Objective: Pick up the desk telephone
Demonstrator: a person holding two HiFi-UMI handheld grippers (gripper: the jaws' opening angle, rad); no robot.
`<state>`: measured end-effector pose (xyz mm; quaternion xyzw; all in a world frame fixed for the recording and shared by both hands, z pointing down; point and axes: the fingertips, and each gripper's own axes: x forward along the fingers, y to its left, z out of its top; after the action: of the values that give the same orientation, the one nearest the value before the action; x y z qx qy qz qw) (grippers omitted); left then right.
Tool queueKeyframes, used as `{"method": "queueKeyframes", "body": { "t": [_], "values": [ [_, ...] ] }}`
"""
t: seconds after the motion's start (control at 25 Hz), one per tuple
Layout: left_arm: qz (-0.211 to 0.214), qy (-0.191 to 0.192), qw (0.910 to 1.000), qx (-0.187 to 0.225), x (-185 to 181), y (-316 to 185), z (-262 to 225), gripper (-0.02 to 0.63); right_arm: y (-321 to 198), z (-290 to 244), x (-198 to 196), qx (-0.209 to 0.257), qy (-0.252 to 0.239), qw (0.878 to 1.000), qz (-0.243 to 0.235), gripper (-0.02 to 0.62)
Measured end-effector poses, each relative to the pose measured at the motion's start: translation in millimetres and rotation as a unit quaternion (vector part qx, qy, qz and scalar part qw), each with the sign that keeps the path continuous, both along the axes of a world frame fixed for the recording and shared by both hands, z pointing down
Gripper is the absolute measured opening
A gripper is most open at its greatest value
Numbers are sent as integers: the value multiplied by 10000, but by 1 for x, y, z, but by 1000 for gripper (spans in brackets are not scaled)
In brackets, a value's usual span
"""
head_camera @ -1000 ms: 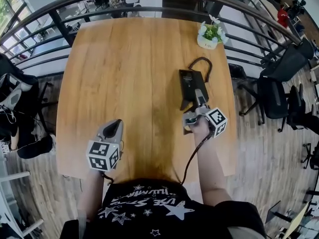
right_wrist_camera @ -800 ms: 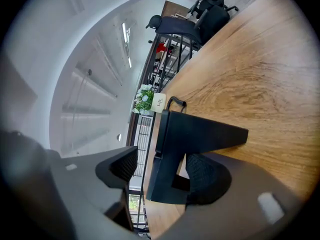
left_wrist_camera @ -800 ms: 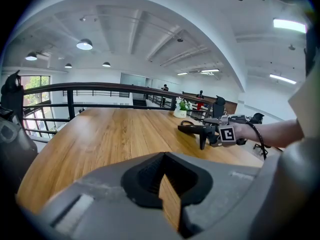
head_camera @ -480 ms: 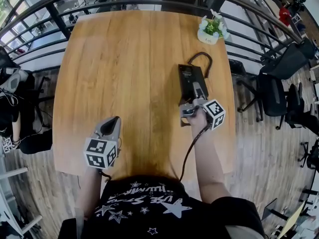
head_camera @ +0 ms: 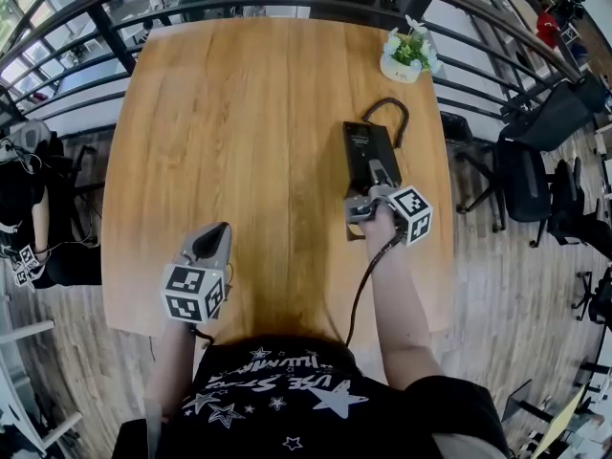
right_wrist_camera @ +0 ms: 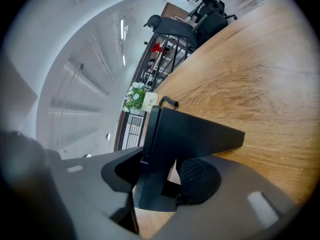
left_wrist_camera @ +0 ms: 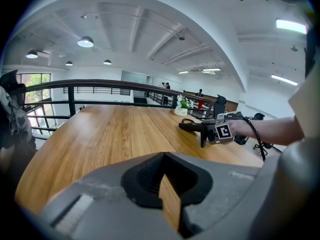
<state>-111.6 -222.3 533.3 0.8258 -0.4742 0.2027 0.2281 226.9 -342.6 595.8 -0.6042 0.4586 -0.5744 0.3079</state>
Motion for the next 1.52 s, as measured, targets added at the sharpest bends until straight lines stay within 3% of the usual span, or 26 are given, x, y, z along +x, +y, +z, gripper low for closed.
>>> {"method": "queueKeyframes", "body": {
  "t": [0.48,0.68,1.52],
  "values": [
    [-67,41,10000,17,-5,0,-4,2,-1,-3,0,145,-17,9999,58,183],
    [-93,45,9999,5,-8,0,-1,2,0,-12,-1,203,282,9993,-114,181],
    [-62,200,9994,290,2,36,-33,2,64,-80,-11,932,-27,9952,-296,181]
  ]
}}
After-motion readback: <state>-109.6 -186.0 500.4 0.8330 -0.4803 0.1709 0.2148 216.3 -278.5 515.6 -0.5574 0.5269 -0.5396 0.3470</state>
